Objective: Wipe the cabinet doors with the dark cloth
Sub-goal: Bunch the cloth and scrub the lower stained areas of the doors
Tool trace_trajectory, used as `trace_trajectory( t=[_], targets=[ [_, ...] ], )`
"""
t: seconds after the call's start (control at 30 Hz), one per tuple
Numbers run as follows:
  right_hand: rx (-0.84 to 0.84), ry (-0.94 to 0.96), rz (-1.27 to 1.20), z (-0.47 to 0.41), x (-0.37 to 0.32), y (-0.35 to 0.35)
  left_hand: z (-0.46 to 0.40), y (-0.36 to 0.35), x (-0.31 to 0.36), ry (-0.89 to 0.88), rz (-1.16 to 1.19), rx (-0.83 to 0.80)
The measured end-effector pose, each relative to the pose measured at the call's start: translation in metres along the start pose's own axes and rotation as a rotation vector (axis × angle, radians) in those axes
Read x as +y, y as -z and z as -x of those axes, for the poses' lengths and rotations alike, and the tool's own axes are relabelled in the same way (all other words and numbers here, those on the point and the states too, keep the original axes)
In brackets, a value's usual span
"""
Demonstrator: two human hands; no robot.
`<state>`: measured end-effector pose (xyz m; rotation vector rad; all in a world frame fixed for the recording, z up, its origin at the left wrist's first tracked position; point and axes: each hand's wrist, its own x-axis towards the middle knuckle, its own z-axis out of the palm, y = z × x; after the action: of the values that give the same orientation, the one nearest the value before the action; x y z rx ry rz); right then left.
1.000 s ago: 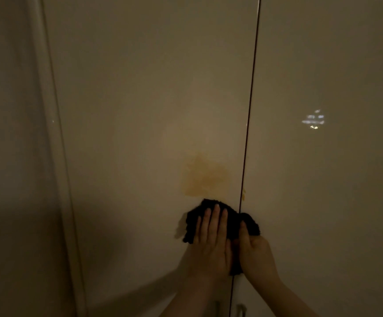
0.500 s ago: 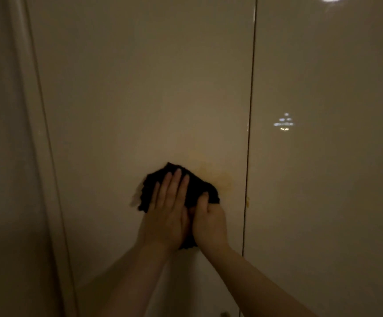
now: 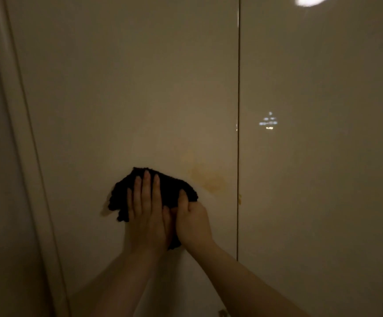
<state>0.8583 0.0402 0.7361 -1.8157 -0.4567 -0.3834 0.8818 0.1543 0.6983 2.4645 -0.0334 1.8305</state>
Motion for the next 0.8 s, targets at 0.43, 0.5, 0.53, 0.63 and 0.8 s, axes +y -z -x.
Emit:
trace_trajectory(
  t=[0.43,0.5,0.53,0.63,0.8],
  targets=[
    [0.103,0.143,0.059,-0.071,-0.071,0.1,-0.112,0.012,0.083,0.017,0.056,0.03],
    [0.138,0.188,0.05,-0.089,-0.094,0.112,-0.142,0.016,0.093,0.053,0.073,0.083],
    [0.132,0.187,0.03,-0.098,-0.102,0.118,-0.156,0.018,0.095,0.063,0.079,0.095],
    [0.078,0.124,-0.072,-0.109,-0.104,0.127,-0.171,0.02,0.096,0.032,0.062,0.097],
    [0.043,0.098,-0.073,-0.085,-0.067,0.124,-0.13,0.013,0.094,-0.022,0.055,0.066]
  ],
)
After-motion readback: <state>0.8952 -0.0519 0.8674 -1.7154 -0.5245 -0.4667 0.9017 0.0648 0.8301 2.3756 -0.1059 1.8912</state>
